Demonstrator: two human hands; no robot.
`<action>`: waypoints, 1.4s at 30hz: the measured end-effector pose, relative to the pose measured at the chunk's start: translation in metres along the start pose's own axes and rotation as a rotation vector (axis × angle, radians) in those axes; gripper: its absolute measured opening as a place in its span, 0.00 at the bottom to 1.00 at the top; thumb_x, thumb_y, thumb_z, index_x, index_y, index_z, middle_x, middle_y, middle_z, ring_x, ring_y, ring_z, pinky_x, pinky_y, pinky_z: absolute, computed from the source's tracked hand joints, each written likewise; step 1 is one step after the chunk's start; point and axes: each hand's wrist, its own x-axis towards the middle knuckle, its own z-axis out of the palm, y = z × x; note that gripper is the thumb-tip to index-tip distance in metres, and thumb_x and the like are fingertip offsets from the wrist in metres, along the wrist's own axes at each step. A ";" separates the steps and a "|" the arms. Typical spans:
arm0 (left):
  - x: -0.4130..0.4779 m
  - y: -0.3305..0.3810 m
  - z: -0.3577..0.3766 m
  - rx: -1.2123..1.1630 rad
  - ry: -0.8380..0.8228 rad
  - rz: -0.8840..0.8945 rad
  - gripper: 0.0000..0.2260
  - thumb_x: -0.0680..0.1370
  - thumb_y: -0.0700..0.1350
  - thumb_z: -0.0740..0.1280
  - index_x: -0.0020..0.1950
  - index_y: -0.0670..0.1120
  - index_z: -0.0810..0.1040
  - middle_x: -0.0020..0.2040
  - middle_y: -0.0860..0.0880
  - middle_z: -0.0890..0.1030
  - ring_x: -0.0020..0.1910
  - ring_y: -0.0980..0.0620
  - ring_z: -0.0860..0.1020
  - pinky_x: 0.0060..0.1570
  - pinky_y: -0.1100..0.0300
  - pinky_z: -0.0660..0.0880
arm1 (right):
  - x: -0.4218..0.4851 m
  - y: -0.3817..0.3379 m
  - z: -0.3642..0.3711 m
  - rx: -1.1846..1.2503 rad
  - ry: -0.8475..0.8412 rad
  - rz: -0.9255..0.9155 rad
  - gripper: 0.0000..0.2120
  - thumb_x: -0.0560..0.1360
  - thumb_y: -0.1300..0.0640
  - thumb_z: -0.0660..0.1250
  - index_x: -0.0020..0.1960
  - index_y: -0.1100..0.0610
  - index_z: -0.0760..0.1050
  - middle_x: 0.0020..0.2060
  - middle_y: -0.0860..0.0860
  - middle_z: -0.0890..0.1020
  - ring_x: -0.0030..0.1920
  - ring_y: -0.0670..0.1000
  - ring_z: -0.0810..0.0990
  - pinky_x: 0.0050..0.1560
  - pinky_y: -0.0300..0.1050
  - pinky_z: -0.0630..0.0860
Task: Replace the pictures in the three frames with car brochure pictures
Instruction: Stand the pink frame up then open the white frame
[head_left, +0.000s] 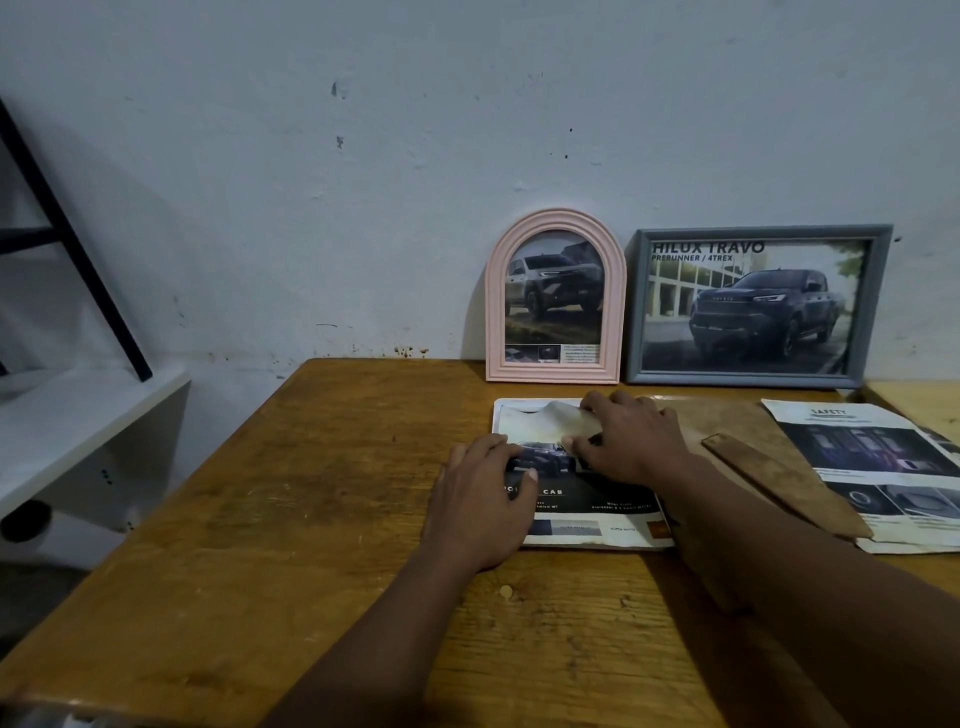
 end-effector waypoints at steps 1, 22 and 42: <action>0.000 0.000 0.000 -0.002 -0.001 -0.003 0.21 0.82 0.58 0.60 0.73 0.54 0.73 0.73 0.56 0.70 0.70 0.54 0.64 0.67 0.47 0.71 | 0.000 0.000 -0.001 -0.007 -0.006 0.005 0.30 0.73 0.31 0.62 0.70 0.45 0.64 0.69 0.54 0.71 0.69 0.60 0.68 0.67 0.62 0.65; 0.000 0.000 -0.001 -0.034 0.024 0.014 0.23 0.80 0.60 0.57 0.72 0.53 0.73 0.71 0.56 0.72 0.69 0.55 0.65 0.67 0.49 0.71 | 0.015 -0.005 -0.010 0.438 0.076 0.237 0.19 0.69 0.42 0.74 0.55 0.50 0.79 0.53 0.52 0.79 0.53 0.55 0.78 0.57 0.59 0.75; -0.004 0.000 -0.009 -0.210 0.046 -0.003 0.20 0.76 0.54 0.69 0.68 0.54 0.77 0.65 0.57 0.77 0.64 0.57 0.70 0.58 0.56 0.75 | 0.025 0.001 -0.017 0.734 0.068 0.237 0.12 0.72 0.58 0.76 0.53 0.62 0.82 0.40 0.53 0.83 0.42 0.53 0.84 0.46 0.53 0.83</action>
